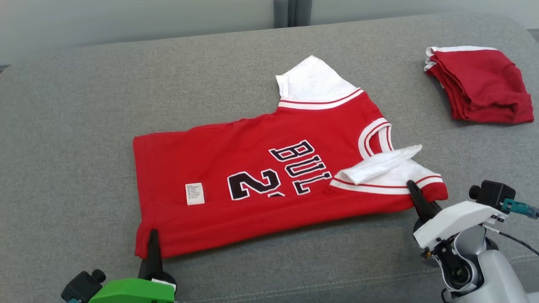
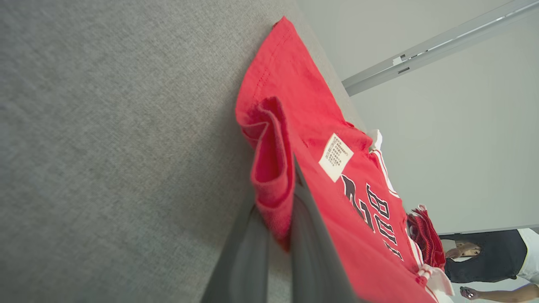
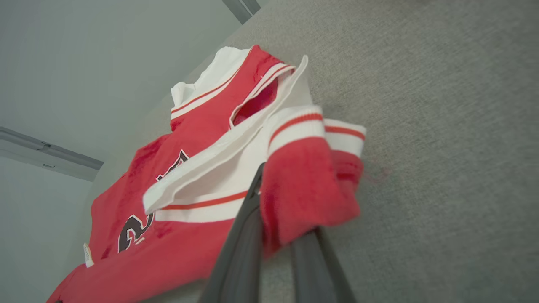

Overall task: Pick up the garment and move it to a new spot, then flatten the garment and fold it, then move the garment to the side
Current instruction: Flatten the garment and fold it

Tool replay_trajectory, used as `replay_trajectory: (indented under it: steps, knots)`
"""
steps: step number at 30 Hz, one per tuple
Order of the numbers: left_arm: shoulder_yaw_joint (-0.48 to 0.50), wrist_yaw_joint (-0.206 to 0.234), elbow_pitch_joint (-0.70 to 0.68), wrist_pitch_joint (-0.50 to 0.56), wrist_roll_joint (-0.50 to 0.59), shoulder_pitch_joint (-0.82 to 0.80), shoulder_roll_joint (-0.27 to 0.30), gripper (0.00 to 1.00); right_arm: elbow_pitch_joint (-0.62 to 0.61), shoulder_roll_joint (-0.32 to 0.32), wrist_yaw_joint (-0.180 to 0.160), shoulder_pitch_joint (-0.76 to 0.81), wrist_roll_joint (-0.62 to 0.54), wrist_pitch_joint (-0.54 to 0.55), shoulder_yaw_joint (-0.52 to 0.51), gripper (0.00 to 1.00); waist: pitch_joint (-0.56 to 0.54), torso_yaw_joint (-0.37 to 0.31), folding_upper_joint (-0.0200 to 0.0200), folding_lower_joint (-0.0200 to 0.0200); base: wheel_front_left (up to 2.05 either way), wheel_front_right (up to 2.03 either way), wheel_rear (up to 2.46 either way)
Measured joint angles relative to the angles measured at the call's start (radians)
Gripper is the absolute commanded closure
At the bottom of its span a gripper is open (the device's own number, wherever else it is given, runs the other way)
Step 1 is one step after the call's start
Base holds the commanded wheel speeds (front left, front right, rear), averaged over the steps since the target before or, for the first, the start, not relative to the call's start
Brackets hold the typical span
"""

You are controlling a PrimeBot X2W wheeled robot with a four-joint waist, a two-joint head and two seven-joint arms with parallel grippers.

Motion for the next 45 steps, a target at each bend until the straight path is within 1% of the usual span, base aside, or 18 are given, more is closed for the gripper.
replay_trajectory:
  steps: [4, 9, 16, 17, 18, 19, 20, 21, 25, 30, 35, 40, 45]
  knots:
    - [-0.009, 0.004, 0.022, 0.0, 0.013, 0.014, -0.004, 1.0, 0.048, 0.001, 0.0, 0.005, 0.001, -0.009, -0.011, 1.0, 0.001, 0.005, 0.0, 0.0, 0.0, 0.0, 0.0]
    - [-0.003, 0.008, 0.059, 0.0, 0.061, 0.012, 0.001, 1.0, 0.097, 0.001, 0.0, 0.006, 0.016, -0.041, 0.025, 1.0, 0.003, 0.003, 0.0, 0.0, 0.0, 0.0, 0.0]
    - [0.018, 0.008, 0.075, 0.0, 0.084, 0.01, 0.002, 1.0, 0.123, 0.001, 0.0, 0.034, 0.045, -0.084, 0.07, 1.0, 0.008, -0.004, 0.0, 0.0, 0.0, 0.0, 0.0]
    - [0.021, 0.008, 0.074, -0.001, 0.085, 0.011, 0.002, 1.0, 0.121, 0.001, 0.0, 0.041, 0.049, -0.085, 0.074, 0.95, 0.008, -0.005, 0.0, 0.0, 0.0, 0.0, 0.0]
    - [0.023, 0.008, 0.073, -0.001, 0.086, 0.011, 0.003, 1.0, 0.118, 0.001, 0.0, 0.049, 0.053, -0.088, 0.078, 0.76, 0.009, -0.006, 0.0, 0.0, 0.0, 0.0, 0.0]
    - [0.026, 0.008, 0.073, -0.001, 0.09, 0.012, 0.004, 0.92, 0.113, 0.001, 0.0, 0.057, 0.055, -0.092, 0.081, 0.55, 0.01, -0.007, 0.0, 0.0, 0.0, 0.0, 0.0]
    - [0.03, 0.008, 0.073, -0.003, 0.095, 0.013, 0.006, 0.53, 0.109, 0.001, 0.0, 0.065, 0.055, -0.091, 0.083, 0.08, 0.01, -0.008, 0.0, 0.0, 0.0, 0.0, 0.0]
    - [0.036, 0.01, 0.073, -0.003, 0.1, 0.013, 0.009, 0.0, 0.102, 0.001, 0.0, 0.074, 0.056, -0.089, 0.084, 0.0, 0.011, -0.01, 0.0, 0.0, 0.0, 0.0, 0.0]
    - [0.054, 0.035, 0.055, -0.004, 0.123, 0.027, 0.028, 0.0, 0.046, 0.001, 0.0, 0.115, 0.054, -0.073, 0.064, 0.0, 0.012, -0.016, 0.0, 0.0, 0.0, 0.0, 0.0]
    - [0.08, 0.074, 0.01, -0.004, 0.166, 0.074, 0.07, 0.0, -0.047, 0.001, 0.0, 0.172, 0.009, -0.055, -0.018, 0.0, 0.013, -0.03, 0.0, 0.0, 0.0, 0.0, 0.0]
    - [0.102, 0.107, -0.055, -0.004, 0.21, 0.073, 0.115, 0.0, -0.161, 0.0, 0.0, 0.186, -0.024, -0.012, -0.096, 0.0, 0.013, -0.045, 0.0, 0.0, 0.0, 0.0, 0.0]
    - [0.085, 0.133, -0.118, 0.047, 0.263, -0.002, 0.184, 0.0, -0.268, -0.001, 0.0, 0.178, -0.073, 0.037, -0.172, 0.0, 0.014, -0.056, 0.0, 0.0, 0.0, 0.0, 0.0]
    - [0.04, 0.156, -0.13, 0.159, 0.318, -0.108, 0.261, 0.0, -0.339, -0.001, 0.0, 0.125, -0.11, 0.078, -0.186, 0.0, 0.032, -0.059, 0.0, 0.0, 0.0, 0.0, 0.0]
